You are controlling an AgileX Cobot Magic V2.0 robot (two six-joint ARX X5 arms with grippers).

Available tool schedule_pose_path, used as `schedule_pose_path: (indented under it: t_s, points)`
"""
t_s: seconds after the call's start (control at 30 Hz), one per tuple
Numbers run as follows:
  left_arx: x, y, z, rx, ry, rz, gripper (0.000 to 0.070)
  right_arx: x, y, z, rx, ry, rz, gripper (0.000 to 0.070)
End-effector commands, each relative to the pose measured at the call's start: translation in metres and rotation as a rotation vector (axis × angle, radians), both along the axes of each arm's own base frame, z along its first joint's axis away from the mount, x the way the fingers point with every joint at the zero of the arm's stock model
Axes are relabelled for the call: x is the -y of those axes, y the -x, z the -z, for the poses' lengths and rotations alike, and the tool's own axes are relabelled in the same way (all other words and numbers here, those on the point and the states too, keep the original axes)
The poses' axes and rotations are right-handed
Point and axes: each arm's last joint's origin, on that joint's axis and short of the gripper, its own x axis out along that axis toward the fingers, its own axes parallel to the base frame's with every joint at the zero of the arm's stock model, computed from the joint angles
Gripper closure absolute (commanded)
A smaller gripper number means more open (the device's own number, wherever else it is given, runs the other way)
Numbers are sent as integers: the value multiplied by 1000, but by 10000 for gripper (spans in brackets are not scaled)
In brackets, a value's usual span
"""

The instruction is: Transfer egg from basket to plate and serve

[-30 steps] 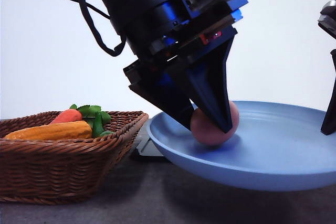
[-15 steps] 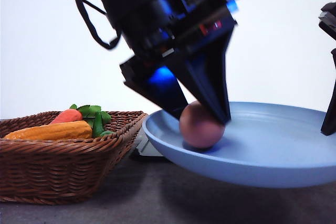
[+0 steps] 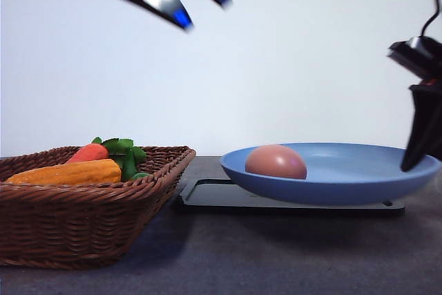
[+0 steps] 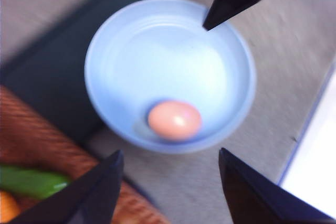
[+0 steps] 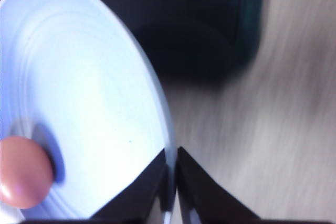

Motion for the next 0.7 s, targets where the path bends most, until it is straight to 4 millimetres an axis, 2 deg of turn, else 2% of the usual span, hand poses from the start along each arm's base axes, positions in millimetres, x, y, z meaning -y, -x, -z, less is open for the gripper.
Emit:
schedule_pose_path:
  t_s: [0.0, 0.2, 0.4, 0.6, 0.67]
  points:
    - [-5, 6, -13, 34, 29, -7, 324, -1, -18, -2, 18, -10, -13, 700]
    - [-40, 29, -39, 134, 80, -76, 324, -2, -72, 4, 16, -9, -9, 700]
    - [-67, 47, -57, 208, 157, -137, 325, -4, -113, 21, -10, -8, -9, 700]
    - [-77, 55, -64, 234, 193, -143, 325, -4, -124, 35, -37, -3, -10, 697]
    - [-78, 55, -64, 235, 195, -143, 325, -4, -124, 35, -34, 0, -16, 644]
